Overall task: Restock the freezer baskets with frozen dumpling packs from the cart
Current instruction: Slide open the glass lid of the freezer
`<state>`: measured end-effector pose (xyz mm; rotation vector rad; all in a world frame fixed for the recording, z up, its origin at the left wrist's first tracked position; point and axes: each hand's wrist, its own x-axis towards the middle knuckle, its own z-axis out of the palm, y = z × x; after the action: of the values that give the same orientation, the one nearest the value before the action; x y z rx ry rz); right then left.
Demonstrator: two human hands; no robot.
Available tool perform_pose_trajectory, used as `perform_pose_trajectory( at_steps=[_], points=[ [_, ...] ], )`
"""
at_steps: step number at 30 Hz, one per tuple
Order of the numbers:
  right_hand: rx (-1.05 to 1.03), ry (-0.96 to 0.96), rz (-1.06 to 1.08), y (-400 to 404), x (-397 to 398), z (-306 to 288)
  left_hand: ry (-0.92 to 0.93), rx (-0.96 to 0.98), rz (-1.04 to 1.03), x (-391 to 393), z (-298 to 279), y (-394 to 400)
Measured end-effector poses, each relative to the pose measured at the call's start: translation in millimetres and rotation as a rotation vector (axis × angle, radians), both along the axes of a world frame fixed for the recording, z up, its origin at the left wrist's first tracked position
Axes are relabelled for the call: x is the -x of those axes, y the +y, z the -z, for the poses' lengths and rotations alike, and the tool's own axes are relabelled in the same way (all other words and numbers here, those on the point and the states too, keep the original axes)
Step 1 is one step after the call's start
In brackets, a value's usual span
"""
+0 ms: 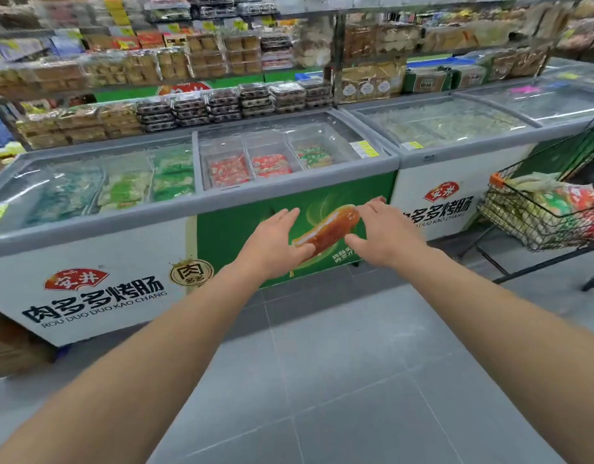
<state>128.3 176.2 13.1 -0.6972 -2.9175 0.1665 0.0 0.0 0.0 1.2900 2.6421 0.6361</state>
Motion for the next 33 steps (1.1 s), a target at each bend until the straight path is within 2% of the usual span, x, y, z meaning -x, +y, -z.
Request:
perform_pose_trajectory(
  at_steps=[8, 14, 21, 33],
  points=[
    [0.059, -0.081, 0.007, 99.2, 63.4, 38.1, -0.062, 0.036, -0.046, 58.0, 26.2, 101.2],
    [0.074, -0.152, 0.026, 170.6, 138.6, 74.8, -0.12, 0.089, -0.028, 136.7, 65.2, 172.6],
    [0.123, -0.216, 0.097, 239.2, 248.8, 84.7, -0.162, 0.133, 0.02, 245.7, 88.2, 243.7],
    [0.198, -0.246, 0.164, 360.3, 352.2, 106.0, -0.183, 0.181, 0.093, 360.0, 111.4, 368.8]
  ],
)
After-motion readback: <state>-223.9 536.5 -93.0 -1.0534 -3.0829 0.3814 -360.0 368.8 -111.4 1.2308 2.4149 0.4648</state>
